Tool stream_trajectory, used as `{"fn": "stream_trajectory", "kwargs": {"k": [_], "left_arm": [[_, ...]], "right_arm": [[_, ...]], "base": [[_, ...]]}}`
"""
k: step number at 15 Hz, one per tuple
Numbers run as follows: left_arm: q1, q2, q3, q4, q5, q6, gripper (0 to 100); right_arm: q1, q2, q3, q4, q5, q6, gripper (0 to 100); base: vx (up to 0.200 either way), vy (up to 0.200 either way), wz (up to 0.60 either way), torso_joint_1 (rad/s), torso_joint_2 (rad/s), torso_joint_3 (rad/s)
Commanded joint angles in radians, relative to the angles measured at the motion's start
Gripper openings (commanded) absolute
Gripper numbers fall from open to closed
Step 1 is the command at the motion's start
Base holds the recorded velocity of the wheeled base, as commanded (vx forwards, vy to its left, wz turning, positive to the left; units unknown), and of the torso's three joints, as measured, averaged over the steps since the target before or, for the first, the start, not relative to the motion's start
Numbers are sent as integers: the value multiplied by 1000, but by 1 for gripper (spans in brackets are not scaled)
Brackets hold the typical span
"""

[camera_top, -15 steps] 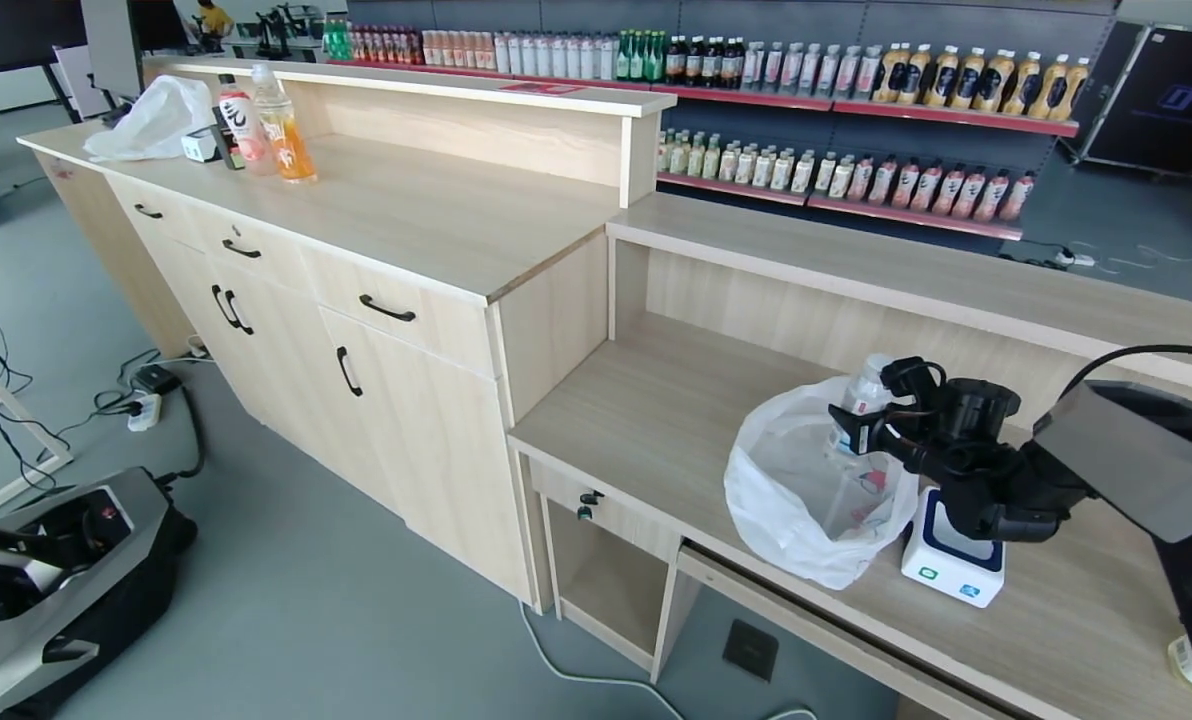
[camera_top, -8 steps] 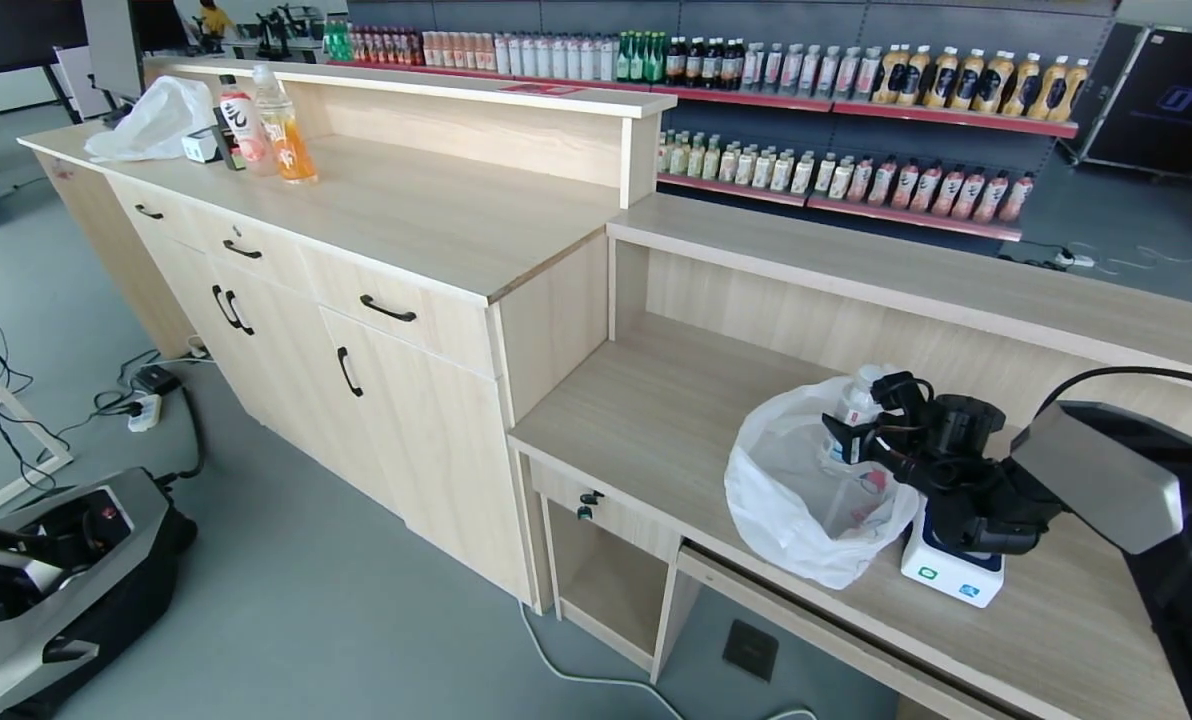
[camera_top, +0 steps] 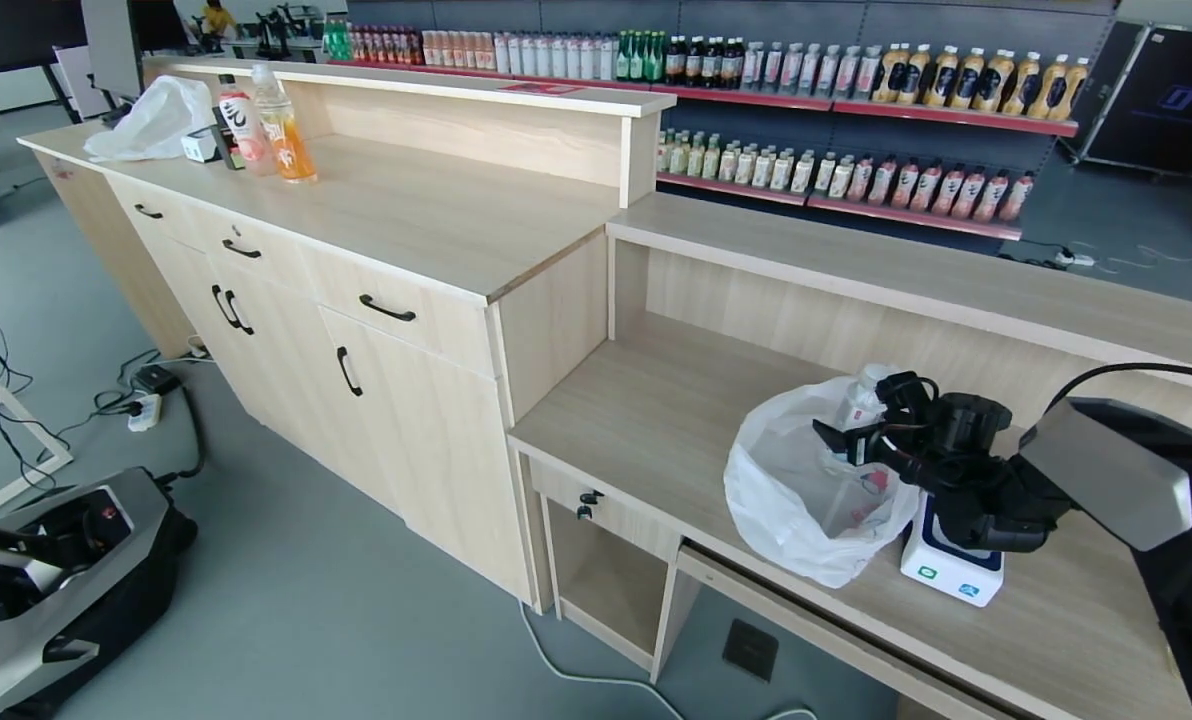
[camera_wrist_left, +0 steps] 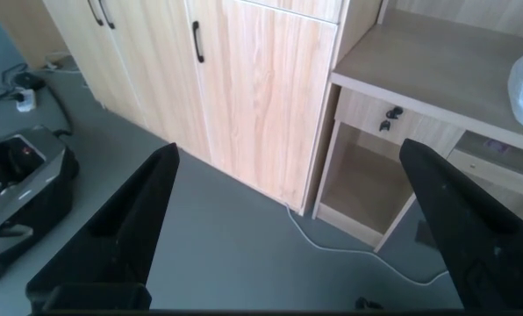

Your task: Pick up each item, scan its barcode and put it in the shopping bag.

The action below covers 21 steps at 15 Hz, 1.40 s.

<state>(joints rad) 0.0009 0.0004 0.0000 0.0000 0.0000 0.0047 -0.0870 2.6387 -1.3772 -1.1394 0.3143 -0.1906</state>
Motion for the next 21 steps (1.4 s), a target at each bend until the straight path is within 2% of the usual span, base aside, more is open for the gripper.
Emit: {"fn": "stream_trajectory", "kwargs": {"k": [1,4,6,7,8,10,12,14,16,19,20,21], "left_arm": [[1,0,0,0,0,0,100],[1,0,0,0,0,0,100],[1,0,0,0,0,0,100],[1,0,0,0,0,0,100],[1,0,0,0,0,0,100],[1,0,0,0,0,0,100],[1,0,0,0,0,0,100],[1,0,0,0,0,0,100],[1,0,0,0,0,0,100],[1,0,0,0,0,0,100],[1,0,0,0,0,0,100],[1,0,0,0,0,0,100]], "right_arm": [[1,-169,67,38,31,-6,100],[-2,-424,233,116,28,-18,100],[-40,-632,418,118,26,-50,100],[-53,-681,463,118,25,-78,100],[-94,-822,587,121,25,-138,100],[-120,-984,734,121,25,-147,100],[-169,-1088,768,190,11,-164,100],[-195,-1206,776,306,-104,-239,100],[-231,-1266,804,388,-173,-224,100],[-330,-1250,816,452,-299,-204,100],[-332,-1249,816,454,-300,-204,100],[-392,-1204,830,504,-325,-188,100]], "base": [[0,0,0,0,0,0],[0,0,0,0,0,0],[0,0,0,0,0,0],[0,0,0,0,0,0],[0,0,0,0,0,0],[0,0,0,0,0,0],[0,0,0,0,0,0],[0,0,-600,0,2,2],[0,0,-600,-5,2,5],[0,0,-600,4,2,2],[0,0,-600,-7,-2,7],[0,0,-600,12,-2,7]]}}
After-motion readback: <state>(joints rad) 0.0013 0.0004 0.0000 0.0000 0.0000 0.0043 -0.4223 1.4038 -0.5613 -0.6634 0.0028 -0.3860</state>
